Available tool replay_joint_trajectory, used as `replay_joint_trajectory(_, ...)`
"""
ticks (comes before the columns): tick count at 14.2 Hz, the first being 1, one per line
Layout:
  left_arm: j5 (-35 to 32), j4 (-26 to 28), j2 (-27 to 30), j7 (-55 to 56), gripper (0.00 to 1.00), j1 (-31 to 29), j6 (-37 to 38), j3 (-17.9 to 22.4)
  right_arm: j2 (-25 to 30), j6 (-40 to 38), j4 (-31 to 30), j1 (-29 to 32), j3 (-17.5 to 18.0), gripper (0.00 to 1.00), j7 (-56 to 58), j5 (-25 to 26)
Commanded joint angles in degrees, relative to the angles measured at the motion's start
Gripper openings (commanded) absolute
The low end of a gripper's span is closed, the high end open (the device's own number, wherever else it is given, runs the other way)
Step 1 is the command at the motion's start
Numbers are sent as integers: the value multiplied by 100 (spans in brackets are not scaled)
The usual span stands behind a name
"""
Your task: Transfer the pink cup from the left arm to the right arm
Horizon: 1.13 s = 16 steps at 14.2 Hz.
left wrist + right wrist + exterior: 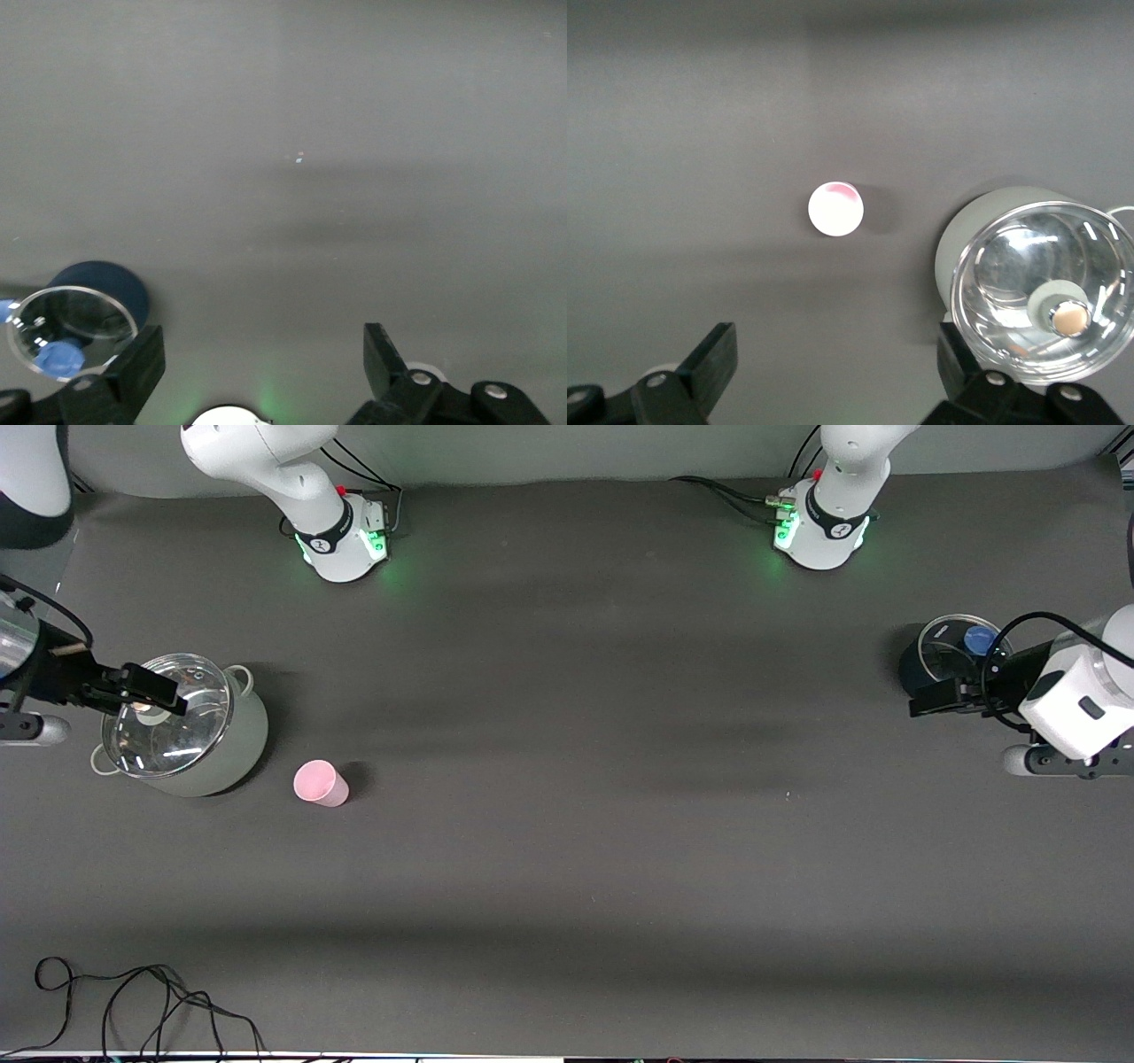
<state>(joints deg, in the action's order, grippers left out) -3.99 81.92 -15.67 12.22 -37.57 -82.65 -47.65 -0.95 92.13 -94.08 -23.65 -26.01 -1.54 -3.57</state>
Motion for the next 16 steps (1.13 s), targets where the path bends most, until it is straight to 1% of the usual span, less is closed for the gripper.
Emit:
replay_joint_trajectory(1,-172,52,266,1,100,-216,4,-26,-11,-160,127,-17,-184,100,21,173)
replay_joint_trajectory(2,-355,200,449,-209,100,-199,-110,-34,-11,-160,127,-17,-194,100,48,173)
replay_joint_trajectory(4,-383,744,836,-290,100,-216,-583,-8,7,-204,110,-26,-202,100,48,181)
replay_joint_trajectory(6,-383,974,943,-325,100,-225,-787,10,7,-239,101,114,-124,100,57,181)
replay_joint_trajectory(7,-383,1010,943,-334,100,-242,-823,10,15,-239,101,263,16,100,57,181)
replay_joint_trajectory(8,-383,1019,943,-343,100,-277,-832,10,16,-239,101,560,313,100,57,181)
replay_joint_trajectory(9,-366,1019,943,-491,100,-330,-832,10,24,-239,101,998,777,100,57,181)
replay_joint_trajectory(10,-339,1019,943,-675,100,-356,-806,18,42,-239,101,1359,1156,100,48,181)
replay_joint_trajectory(11,-304,1002,943,-781,100,-278,-779,158,42,-239,101,1537,1351,100,57,190)
replay_joint_trajectory(12,-269,984,961,-826,100,97,-770,594,33,-239,118,1704,1466,100,83,182)
replay_joint_trajectory(13,-208,984,1048,-826,100,779,-788,1277,33,-239,136,1949,1694,100,144,182)
replay_joint_trajectory(14,-77,993,1179,-826,100,1525,-823,2102,42,-239,136,2152,1922,100,232,199)
replay_joint_trajectory(16,161,1010,1303,-940,100,2810,-814,3405,51,-239,136,2224,2012,100,250,225)
